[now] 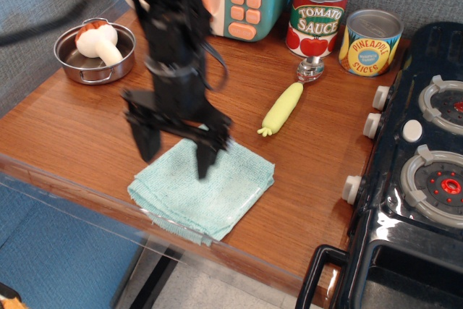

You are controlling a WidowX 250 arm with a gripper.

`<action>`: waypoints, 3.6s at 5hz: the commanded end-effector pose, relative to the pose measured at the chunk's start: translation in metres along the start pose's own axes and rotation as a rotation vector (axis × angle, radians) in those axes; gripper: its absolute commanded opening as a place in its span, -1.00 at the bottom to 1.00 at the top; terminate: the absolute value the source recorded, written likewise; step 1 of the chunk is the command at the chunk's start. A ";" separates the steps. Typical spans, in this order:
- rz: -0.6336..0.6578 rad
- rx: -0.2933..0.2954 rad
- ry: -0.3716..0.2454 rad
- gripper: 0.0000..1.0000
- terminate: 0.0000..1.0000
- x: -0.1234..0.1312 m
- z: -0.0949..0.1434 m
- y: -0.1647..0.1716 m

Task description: PLACE THE BLUE CLOTH AT THE LEFT SIDE OF THE POT.

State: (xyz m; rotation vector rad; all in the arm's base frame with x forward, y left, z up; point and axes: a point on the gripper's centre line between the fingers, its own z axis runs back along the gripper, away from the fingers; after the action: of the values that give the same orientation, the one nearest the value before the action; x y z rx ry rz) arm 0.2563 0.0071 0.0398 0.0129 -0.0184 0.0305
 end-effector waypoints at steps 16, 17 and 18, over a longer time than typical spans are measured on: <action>0.271 0.000 -0.184 1.00 -1.00 0.138 0.087 0.089; 0.271 0.000 -0.184 1.00 -1.00 0.138 0.087 0.089; 0.271 0.000 -0.184 1.00 -1.00 0.138 0.087 0.089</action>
State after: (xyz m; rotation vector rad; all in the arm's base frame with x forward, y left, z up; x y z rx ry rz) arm 0.4013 0.0878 0.0978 0.0091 -0.1167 0.2983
